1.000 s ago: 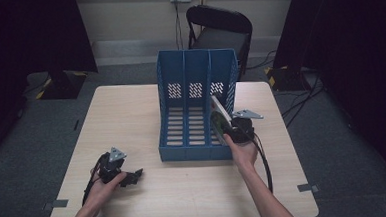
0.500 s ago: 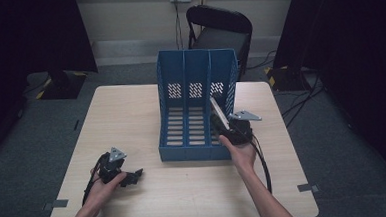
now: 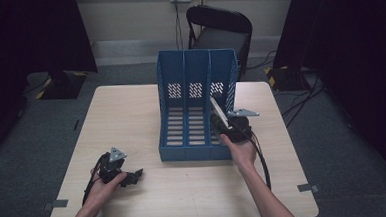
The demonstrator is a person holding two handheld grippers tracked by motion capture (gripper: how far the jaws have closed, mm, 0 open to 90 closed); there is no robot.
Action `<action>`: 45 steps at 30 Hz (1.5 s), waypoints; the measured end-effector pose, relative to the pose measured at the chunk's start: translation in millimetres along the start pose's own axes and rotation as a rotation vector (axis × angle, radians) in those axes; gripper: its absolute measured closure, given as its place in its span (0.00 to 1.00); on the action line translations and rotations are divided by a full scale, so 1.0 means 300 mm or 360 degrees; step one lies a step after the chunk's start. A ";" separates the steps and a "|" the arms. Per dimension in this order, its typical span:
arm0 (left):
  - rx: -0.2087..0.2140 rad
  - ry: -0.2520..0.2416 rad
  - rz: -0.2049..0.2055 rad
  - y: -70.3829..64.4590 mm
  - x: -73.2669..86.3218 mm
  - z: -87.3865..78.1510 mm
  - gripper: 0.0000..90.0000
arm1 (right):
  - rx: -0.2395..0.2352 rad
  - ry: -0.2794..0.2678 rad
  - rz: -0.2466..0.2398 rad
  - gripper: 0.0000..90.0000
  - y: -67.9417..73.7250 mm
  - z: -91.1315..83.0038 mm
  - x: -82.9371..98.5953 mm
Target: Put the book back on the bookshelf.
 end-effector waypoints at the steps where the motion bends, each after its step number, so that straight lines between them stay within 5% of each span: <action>1: 0.0000 0.0000 0.0000 0.000 0.000 0.000 0.00 | 0.0000 0.0000 0.0000 0.82 0.000 0.000 0.000; 6: 0.0000 0.0000 0.0000 0.000 0.000 0.000 0.00 | 0.0012 -0.0018 0.0033 0.81 -0.005 0.001 0.000; 15: -0.0001 0.0000 -0.0002 -0.001 0.000 0.000 0.00 | 0.0042 -0.0214 0.0043 0.78 0.011 -0.007 0.019; 25: 0.0005 0.0001 0.0000 -0.003 0.000 0.000 0.00 | 0.0032 -0.0289 0.0038 0.77 0.016 -0.008 0.023; 32: 0.0005 0.0001 0.0001 -0.003 0.000 0.000 0.00 | 0.0129 -0.0286 -0.0019 0.85 0.018 -0.007 0.021; 45: 0.0009 0.0003 0.0005 -0.004 0.000 -0.001 0.00 | 0.0324 -0.0337 0.0016 0.86 0.023 -0.012 0.024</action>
Point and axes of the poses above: each handheld gripper's, and its own axes: z roughly forward along the jaws, x roughly out of its underside, y roughly to its left, the point moved 5 cm from there along z, roughly forward along the jaws, and after that the axes turned 8 degrees about -x, right-handed, at the moved point
